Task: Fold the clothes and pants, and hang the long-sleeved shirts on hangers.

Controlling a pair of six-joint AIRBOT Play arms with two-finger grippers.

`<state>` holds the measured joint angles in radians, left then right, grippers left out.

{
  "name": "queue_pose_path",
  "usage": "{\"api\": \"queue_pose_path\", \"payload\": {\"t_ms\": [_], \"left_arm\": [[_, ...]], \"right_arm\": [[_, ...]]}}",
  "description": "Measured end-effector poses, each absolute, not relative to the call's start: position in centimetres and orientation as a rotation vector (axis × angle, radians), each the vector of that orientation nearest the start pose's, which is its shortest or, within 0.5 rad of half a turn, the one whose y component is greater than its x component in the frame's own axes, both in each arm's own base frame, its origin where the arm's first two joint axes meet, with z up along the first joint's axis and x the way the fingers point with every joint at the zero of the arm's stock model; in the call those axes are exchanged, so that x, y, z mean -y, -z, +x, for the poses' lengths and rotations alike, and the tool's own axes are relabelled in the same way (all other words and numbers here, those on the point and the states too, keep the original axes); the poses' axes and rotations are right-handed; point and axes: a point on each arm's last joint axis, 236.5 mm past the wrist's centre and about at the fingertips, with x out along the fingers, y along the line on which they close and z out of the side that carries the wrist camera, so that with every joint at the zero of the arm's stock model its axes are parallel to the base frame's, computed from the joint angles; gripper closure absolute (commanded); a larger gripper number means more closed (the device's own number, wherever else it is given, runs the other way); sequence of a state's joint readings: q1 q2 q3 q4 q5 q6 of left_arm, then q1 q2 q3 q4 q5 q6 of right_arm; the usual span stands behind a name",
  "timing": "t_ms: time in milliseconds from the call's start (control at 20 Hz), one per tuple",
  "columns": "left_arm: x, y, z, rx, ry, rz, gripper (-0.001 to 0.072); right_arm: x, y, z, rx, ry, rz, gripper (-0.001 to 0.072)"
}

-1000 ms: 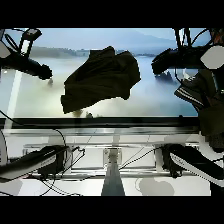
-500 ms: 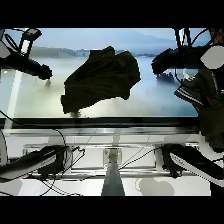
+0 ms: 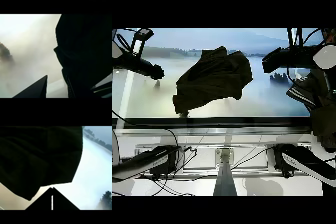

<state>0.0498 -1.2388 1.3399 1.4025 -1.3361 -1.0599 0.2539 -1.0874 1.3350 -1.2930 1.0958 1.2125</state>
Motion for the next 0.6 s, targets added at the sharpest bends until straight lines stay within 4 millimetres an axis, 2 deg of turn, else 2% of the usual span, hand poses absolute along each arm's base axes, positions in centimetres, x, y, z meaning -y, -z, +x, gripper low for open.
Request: {"api": "queue_pose_path", "payload": {"t_ms": [100, 150, 200, 250, 300, 400, 600], "left_arm": [[1.9, -7.7, 38.5, -1.169, 0.382, 0.279, 0.0447], [1.9, -7.5, 38.6, -1.172, 0.382, 0.278, 0.0448], [1.9, -7.3, 38.7, -1.175, 0.382, 0.276, 0.0448], [1.9, -7.1, 38.8, -1.180, 0.383, 0.274, 0.0447], [2.1, -6.9, 38.9, -1.184, 0.387, 0.261, 0.0447], [2.6, -6.6, 39.0, -1.186, 0.400, 0.242, 0.0446], [2.9, -6.7, 39.2, -1.175, 0.406, 0.219, 0.0445]], "right_arm": [[-17.4, -17.3, 38.4, -0.759, -0.600, -0.190, 0.0683], [-18.4, -16.9, 38.5, -0.756, -0.629, -0.204, 0.0659], [-19.6, -16.0, 38.4, -0.767, -0.666, -0.229, 0.0480], [-21.0, -14.8, 38.2, -0.777, -0.715, -0.276, 0.0244], [-22.5, -13.5, 38.1, -0.779, -0.768, -0.334, 0.0147], [-26.0, -10.5, 38.2, -0.757, -0.873, -0.472, 0.0147], [-33.4, -4.3, 39.6, -0.616, -0.991, -0.717, 0.0146]]}}
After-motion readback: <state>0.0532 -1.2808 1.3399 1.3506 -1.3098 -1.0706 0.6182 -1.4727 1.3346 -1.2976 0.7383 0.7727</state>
